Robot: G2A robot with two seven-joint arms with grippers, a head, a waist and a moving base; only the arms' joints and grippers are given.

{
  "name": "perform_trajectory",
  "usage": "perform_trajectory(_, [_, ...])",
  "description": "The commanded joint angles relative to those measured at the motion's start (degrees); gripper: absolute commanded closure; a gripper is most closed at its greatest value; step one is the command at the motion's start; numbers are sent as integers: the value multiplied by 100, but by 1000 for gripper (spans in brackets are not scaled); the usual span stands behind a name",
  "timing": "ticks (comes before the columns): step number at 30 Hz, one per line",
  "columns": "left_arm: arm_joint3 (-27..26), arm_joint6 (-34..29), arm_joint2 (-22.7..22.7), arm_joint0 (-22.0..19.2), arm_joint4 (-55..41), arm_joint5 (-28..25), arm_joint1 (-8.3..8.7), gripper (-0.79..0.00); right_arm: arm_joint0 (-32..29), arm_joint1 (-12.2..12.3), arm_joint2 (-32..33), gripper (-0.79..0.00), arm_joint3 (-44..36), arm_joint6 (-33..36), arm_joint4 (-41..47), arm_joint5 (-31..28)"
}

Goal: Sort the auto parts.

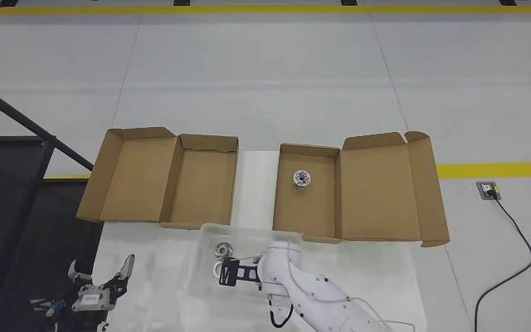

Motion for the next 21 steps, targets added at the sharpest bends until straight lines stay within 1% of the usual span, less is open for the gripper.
perform_trajectory(1, [0, 0, 0, 0, 0, 0, 0, -785, 37, -29, -37, -363, 110, -38, 32, 15])
perform_trajectory(3, [0, 0, 0, 0, 0, 0, 0, -785, 73, -62, -76, -345, 217, -50, 52, 53])
perform_trajectory(9, [0, 0, 0, 0, 0, 0, 0, -785, 158, -135, -149, -339, 450, -85, 110, 74])
perform_trajectory(13, [0, 0, 0, 0, 0, 0, 0, -785, 199, -168, -167, -320, 563, -93, 143, 65])
perform_trajectory(16, [0, 0, 0, 0, 0, 0, 0, -785, 216, -191, -175, -286, 627, -115, 174, 79])
perform_trajectory(17, [0, 0, 0, 0, 0, 0, 0, -785, 227, -196, -172, -256, 652, -130, 178, 69])
perform_trajectory(19, [0, 0, 0, 0, 0, 0, 0, -785, 241, -206, -170, -228, 688, -152, 182, 69])
perform_trajectory(21, [0, 0, 0, 0, 0, 0, 0, -785, 249, -218, -170, -219, 724, -171, 194, 69])
